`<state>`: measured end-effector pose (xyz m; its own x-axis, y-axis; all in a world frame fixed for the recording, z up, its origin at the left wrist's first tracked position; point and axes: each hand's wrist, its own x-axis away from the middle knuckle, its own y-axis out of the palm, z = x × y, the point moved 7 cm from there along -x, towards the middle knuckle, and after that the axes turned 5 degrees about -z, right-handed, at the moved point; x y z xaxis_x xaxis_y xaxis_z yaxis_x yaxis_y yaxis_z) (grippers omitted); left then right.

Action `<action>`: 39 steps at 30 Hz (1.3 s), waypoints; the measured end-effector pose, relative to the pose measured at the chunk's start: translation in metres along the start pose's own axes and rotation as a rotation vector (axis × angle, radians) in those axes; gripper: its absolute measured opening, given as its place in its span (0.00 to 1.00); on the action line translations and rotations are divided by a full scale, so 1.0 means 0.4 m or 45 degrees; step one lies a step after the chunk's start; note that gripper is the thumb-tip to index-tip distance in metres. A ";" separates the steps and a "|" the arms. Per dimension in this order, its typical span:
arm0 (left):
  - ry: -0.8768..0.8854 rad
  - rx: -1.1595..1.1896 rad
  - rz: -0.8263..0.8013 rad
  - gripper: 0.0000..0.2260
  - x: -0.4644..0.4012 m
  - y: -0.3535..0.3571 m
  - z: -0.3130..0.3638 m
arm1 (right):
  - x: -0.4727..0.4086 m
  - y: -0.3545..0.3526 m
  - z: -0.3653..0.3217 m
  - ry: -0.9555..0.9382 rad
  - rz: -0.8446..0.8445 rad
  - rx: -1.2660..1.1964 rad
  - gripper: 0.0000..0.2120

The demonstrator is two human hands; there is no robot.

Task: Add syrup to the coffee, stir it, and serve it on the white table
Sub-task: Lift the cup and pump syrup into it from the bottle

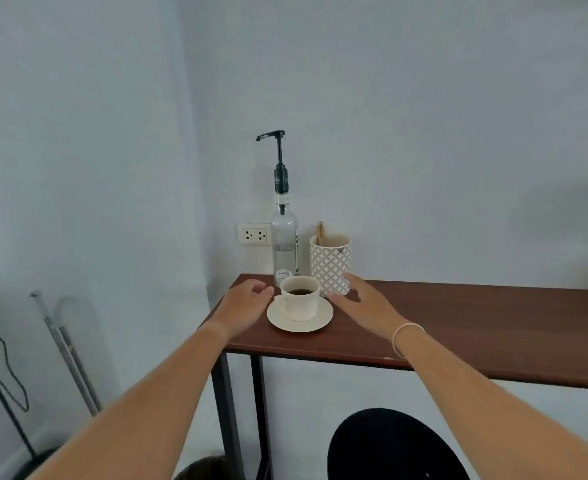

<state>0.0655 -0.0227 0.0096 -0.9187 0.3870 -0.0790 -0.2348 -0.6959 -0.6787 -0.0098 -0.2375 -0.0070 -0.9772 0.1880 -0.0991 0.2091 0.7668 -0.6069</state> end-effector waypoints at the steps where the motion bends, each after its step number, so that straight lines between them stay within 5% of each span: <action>1: -0.023 0.034 -0.012 0.20 -0.003 0.011 -0.009 | -0.005 0.008 0.010 0.005 -0.001 -0.048 0.35; 18: -0.482 0.717 -0.005 0.19 -0.147 0.180 -0.139 | -0.240 0.104 0.165 -0.047 -0.276 -0.330 0.37; 39: -0.425 0.927 -0.056 0.11 -0.230 0.227 -0.145 | -0.299 0.137 0.166 -0.087 -0.243 -0.357 0.31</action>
<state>0.1473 -0.0863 -0.0870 -0.9232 0.3019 0.2377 -0.3155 -0.9487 -0.0203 0.1161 -0.2586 -0.0807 -0.9980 -0.0091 -0.0627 0.0155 0.9250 -0.3797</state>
